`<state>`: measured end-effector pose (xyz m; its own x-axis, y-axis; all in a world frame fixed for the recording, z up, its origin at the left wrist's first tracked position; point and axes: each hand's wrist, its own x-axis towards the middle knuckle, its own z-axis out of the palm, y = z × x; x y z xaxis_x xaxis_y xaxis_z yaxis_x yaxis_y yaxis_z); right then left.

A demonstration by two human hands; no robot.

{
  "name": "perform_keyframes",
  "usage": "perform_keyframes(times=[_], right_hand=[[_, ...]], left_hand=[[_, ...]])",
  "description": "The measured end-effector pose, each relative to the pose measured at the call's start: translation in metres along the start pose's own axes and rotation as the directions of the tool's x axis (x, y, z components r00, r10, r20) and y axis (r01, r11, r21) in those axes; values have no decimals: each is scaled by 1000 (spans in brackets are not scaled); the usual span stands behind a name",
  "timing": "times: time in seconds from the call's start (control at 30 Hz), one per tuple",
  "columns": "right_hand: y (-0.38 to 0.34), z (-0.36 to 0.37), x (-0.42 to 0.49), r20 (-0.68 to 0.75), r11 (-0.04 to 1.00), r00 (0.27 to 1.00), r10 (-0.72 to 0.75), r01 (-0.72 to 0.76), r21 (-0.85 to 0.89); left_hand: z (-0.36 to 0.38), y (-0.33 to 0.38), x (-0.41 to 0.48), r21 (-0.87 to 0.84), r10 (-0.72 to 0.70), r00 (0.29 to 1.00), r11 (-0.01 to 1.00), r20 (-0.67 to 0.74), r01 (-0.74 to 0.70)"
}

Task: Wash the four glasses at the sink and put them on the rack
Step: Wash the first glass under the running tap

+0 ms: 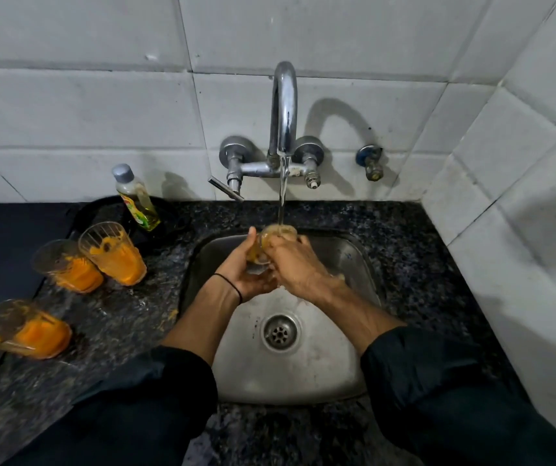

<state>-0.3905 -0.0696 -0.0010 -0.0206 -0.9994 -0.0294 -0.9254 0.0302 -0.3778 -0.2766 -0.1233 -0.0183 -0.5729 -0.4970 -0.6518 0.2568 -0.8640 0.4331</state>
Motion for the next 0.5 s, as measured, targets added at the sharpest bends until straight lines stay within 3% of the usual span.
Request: perform_keyframes(times=[0.03,0.13,0.27,0.33,0.37,0.5], right_hand=[[1,-1,0,5,998,999,-43,43,-41],[5,1,3,-12,993,1000,-17,18,113],[3,9,3,-25,985,998,64,-59,164],[2,7,-2,-59,993,998,23,-16,115],[3,8,-1,-62,996,998,-5,10,88],[2,9,2,14,967,999,48,-50,249]], left_hand=[[-1,-2,1,-9,25,1000,1000,-11,-25],[-9,-10,9,-37,144,990,989,-15,-144],[-6,-8,8,-42,24,1000,999,-17,-25],[-3,-6,6,-46,11,1000,999,-20,-12],[-3,-7,7,-36,49,999,998,-20,-50],[-4,-14,4,-55,179,984,983,28,-177]])
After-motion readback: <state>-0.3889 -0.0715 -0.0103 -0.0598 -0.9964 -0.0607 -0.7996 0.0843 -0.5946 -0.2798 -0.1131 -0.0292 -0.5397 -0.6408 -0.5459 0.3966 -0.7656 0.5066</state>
